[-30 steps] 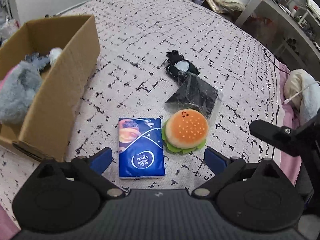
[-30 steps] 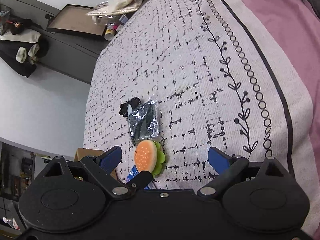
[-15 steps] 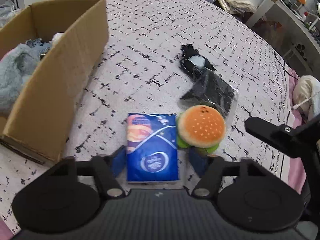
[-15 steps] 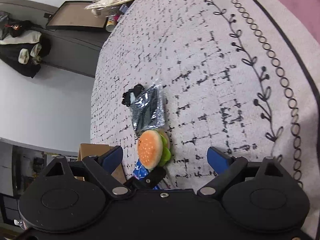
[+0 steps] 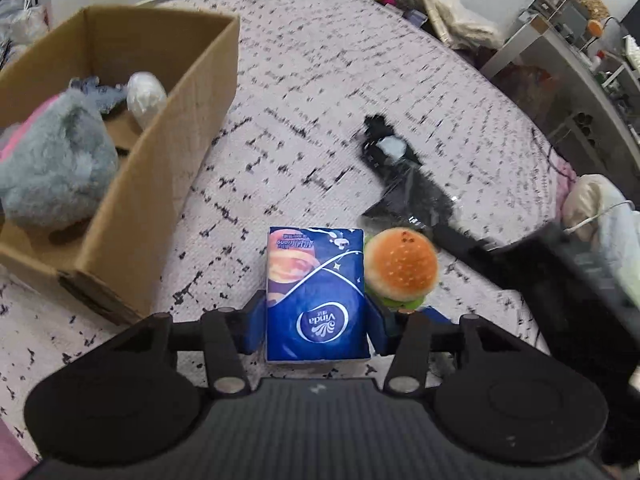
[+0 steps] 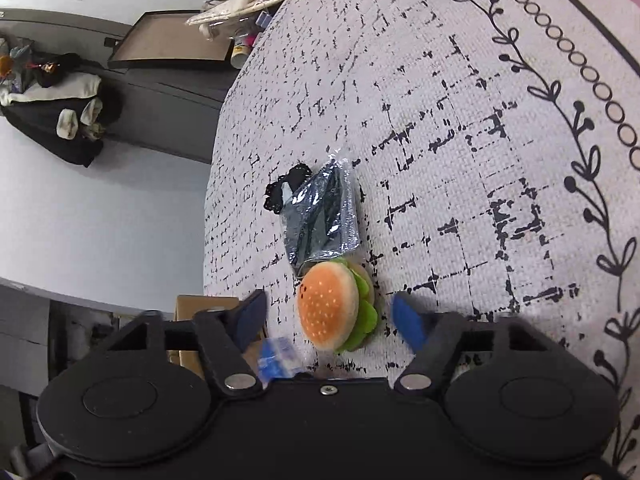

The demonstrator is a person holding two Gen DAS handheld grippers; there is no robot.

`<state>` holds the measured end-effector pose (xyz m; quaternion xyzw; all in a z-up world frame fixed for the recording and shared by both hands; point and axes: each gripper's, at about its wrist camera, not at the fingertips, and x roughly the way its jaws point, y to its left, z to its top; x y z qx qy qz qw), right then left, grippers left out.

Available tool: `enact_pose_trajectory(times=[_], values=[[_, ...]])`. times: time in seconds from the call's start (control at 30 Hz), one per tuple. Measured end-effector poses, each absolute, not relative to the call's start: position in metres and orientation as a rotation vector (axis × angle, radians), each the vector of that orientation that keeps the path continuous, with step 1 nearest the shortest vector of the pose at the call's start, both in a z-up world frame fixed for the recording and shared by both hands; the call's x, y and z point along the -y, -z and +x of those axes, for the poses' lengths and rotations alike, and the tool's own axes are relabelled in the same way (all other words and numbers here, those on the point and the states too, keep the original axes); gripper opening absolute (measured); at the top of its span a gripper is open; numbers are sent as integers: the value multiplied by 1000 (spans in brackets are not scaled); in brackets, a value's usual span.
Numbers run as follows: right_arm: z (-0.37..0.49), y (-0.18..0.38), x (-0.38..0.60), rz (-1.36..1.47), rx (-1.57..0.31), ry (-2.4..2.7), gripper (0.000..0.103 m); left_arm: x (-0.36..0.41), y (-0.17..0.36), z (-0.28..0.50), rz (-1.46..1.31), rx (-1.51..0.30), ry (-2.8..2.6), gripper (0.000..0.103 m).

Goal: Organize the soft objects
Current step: 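Grasp the blue tissue pack with the left gripper while the right gripper grasps the burger toy, then lift and carry the tissue pack and burger toy over the box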

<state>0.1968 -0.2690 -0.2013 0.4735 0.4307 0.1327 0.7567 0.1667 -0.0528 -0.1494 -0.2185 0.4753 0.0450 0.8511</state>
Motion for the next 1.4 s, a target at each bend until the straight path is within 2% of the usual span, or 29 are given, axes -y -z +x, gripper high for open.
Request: enact_pose_trajectory(times=[0.03, 0.07, 0.1, 0.27, 0.93, 1.4], values=[[198, 203, 268, 1031, -947, -290, 47, 52, 145, 166, -460, -992, -92, 50], [198, 205, 267, 1024, -958, -291, 34, 51, 141, 165, -460, -984, -92, 50], [198, 207, 266, 1007, -969, -285, 26, 50, 136, 165, -461, -976, -94, 50], [187, 194, 267, 955, -944, -295, 18, 45, 117, 156, -461, -941, -94, 50], [152, 109, 260, 819, -772, -405, 17, 33, 51, 121, -401, -809, -113, 50], [135, 82, 238, 743, -715, -465, 17, 12, 38, 108, -412, -792, -123, 50]])
